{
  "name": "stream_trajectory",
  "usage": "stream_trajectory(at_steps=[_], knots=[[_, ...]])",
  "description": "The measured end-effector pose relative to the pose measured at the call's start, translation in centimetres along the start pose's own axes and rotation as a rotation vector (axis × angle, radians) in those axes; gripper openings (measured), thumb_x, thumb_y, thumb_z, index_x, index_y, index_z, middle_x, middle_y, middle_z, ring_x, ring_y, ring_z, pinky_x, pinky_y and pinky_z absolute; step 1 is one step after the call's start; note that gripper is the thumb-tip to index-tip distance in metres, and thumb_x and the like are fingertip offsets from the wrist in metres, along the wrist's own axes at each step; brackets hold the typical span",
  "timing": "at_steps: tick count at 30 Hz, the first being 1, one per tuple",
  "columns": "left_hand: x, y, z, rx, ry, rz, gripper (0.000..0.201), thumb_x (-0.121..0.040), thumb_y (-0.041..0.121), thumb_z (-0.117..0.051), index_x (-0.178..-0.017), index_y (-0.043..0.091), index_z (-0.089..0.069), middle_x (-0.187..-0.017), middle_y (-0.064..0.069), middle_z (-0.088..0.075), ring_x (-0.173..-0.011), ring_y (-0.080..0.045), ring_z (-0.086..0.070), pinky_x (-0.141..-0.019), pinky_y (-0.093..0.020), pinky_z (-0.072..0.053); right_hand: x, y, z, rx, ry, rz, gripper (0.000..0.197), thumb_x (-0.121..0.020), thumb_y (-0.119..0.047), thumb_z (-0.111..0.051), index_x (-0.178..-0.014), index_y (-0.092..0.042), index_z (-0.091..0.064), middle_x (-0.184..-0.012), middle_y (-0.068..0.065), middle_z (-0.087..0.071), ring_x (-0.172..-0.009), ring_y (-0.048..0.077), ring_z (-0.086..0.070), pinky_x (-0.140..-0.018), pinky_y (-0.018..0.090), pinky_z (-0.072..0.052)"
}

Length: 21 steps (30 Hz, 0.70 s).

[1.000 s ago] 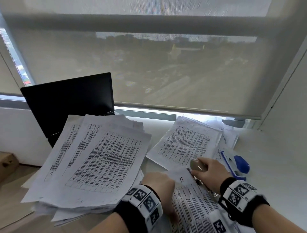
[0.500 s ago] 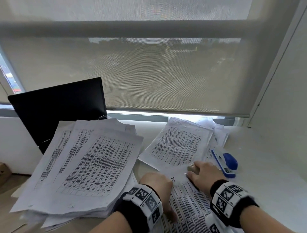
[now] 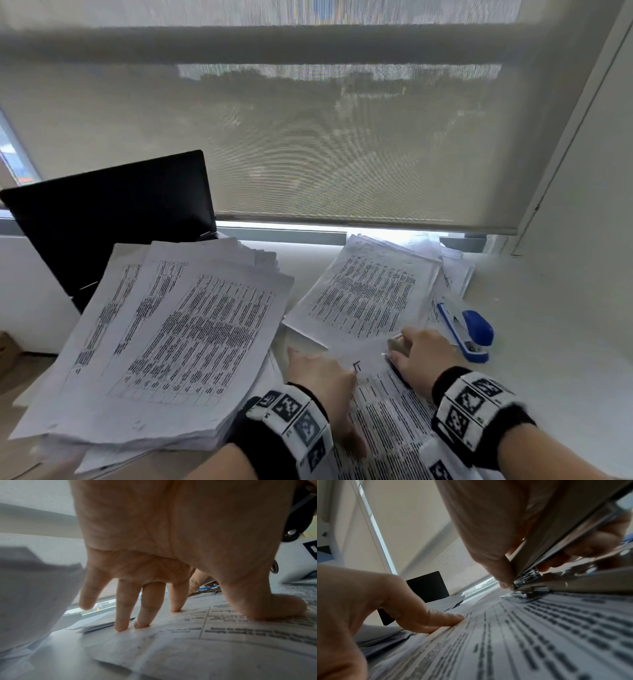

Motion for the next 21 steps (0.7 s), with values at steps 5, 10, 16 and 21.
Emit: stream_trajectory(at_steps=[5,10,16,21], knots=[[0.0,0.1,0.2,0.002,-0.001,-0.013,0.062,-0.073,0.065,-0.071,-0.118,0.023,-0.06,-0.096,-0.003,-0.06,-0.103,-0.024,-0.059,-0.098,-0.051,-0.033,0.2,0.4,0.2,0.002,0.008,-0.005,0.019,-0.087,-0.041,-0.058,-0.089,-0.025,-0.049,-0.102,0.002,-0.054,-0.092,0.017,-0.053,-0.088,0.032,-0.047],[-0.2,0.1,0.2,-0.006,0.018,-0.017,0.052,-0.078,0.057,-0.071,-0.115,0.021,-0.062,-0.075,0.003,-0.044,-0.099,-0.023,-0.061,-0.094,-0.05,-0.036,-0.3,0.6,-0.3,0.051,0.007,-0.048,0.026,-0.089,-0.042,-0.055,-0.105,-0.021,-0.053,-0.111,0.005,-0.054,-0.098,0.02,-0.055,-0.09,0.032,-0.046],[-0.5,0.4,0.1,-0.041,-0.04,-0.067,0.063,-0.072,0.07,-0.068,-0.107,0.017,-0.062,-0.077,-0.003,-0.049,-0.091,-0.025,-0.061,-0.09,-0.047,-0.039,-1.4,0.4,-0.7,0.031,-0.002,-0.116,0.03,-0.091,-0.042,-0.053,-0.11,-0.02,-0.054,-0.114,0.006,-0.052,-0.085,0.017,-0.047,-0.083,0.031,-0.042],[-0.8,0.8,0.3,-0.042,-0.018,-0.094,0.061,-0.072,0.069,-0.069,-0.094,0.012,-0.062,-0.072,-0.002,-0.049,-0.073,-0.022,-0.053,-0.074,-0.038,-0.037,-3.0,-0.4,-1.1,-0.07,0.003,-0.121,0.017,-0.091,-0.037,-0.055,-0.1,-0.022,-0.054,-0.115,0.009,-0.053,-0.085,0.02,-0.048,-0.085,0.029,-0.041]])
Point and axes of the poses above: each hand's wrist, its own x-axis away from the middle knuckle, its own z-axis out of the back of the hand, y = z × x, the point moved 7 cm from there along -x, towards the middle knuckle
